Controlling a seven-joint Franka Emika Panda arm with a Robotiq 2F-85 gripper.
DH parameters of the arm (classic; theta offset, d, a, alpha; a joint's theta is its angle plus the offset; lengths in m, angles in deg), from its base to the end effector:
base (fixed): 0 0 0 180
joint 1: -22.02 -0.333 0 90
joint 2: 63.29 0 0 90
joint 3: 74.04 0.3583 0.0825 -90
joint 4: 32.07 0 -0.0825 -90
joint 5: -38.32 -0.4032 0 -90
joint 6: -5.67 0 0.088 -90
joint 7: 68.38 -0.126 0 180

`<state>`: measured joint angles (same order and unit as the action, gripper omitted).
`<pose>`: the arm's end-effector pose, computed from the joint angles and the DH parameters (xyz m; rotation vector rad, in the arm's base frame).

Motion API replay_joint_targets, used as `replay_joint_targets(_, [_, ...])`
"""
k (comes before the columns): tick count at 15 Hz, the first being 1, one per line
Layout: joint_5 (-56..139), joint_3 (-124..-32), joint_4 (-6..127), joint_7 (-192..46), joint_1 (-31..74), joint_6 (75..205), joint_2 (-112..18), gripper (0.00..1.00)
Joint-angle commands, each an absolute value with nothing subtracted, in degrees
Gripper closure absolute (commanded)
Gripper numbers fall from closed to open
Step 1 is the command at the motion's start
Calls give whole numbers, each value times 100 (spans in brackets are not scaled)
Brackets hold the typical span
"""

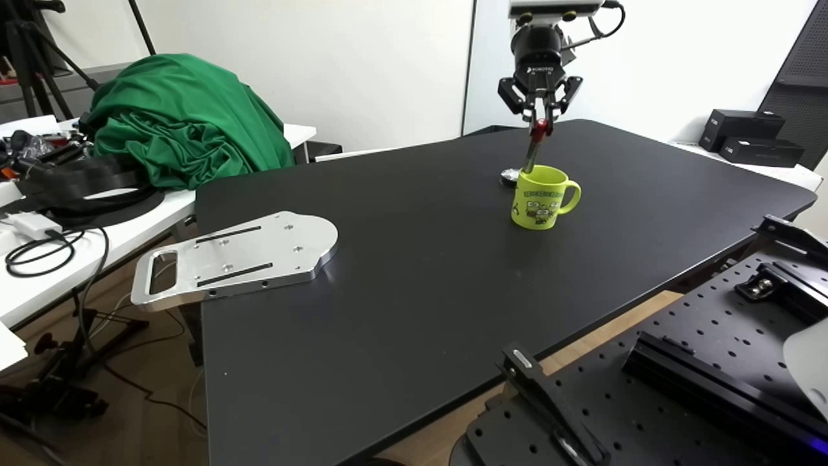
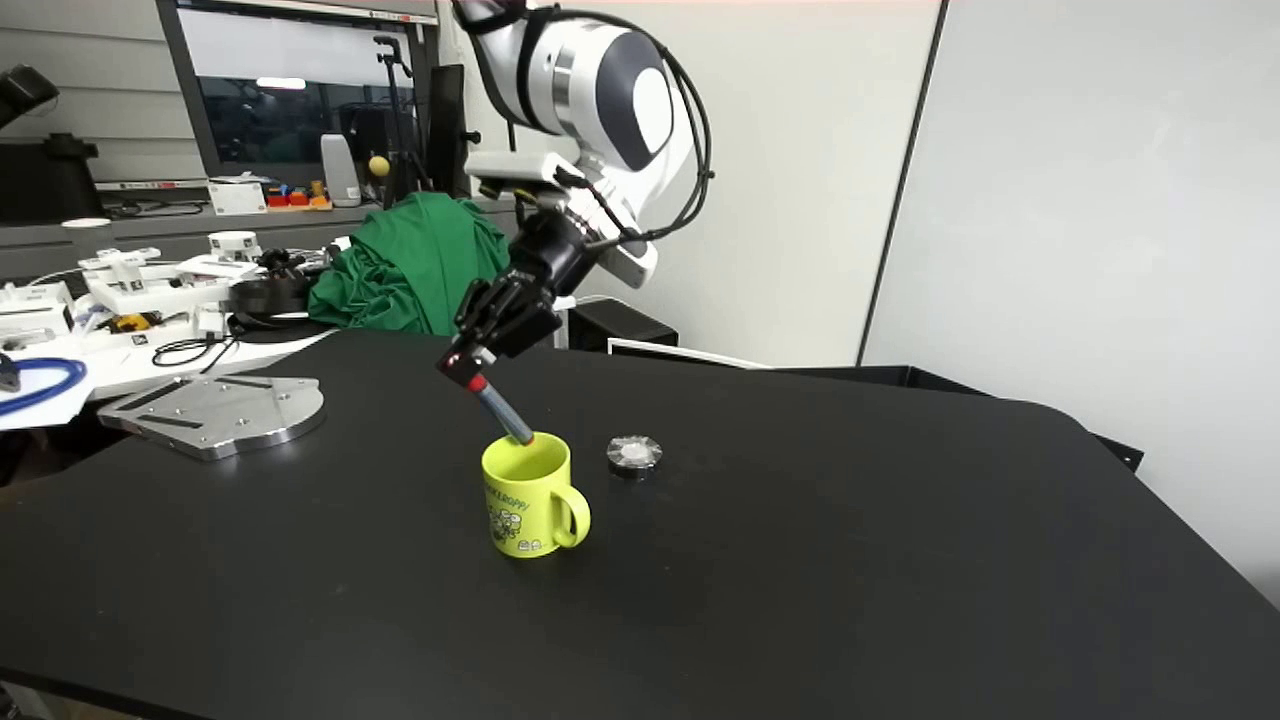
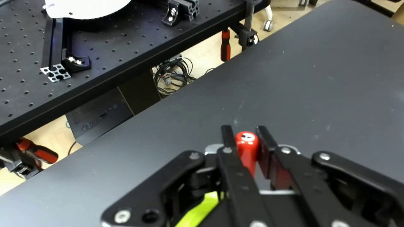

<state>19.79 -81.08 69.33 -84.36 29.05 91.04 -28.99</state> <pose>0.5683 -0.0952 0.2076 -2.5086 0.8594 1.2326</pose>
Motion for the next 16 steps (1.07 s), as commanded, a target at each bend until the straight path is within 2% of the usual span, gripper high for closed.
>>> replay_joint_targets(1, [1905, -8073, 6931, -8309, 2936, 8609, -3542, 95])
replay_joint_targets(4, [2224, -8021, 7191, -8066, 2719, 8620, -4228, 95])
replay_joint_targets(9, [3060, -7701, 7879, -7940, 2156, 9445, -5131, 95])
replay_joint_targets(16, [4045, -7055, 9410, -8076, 1456, 12214, -5612, 95])
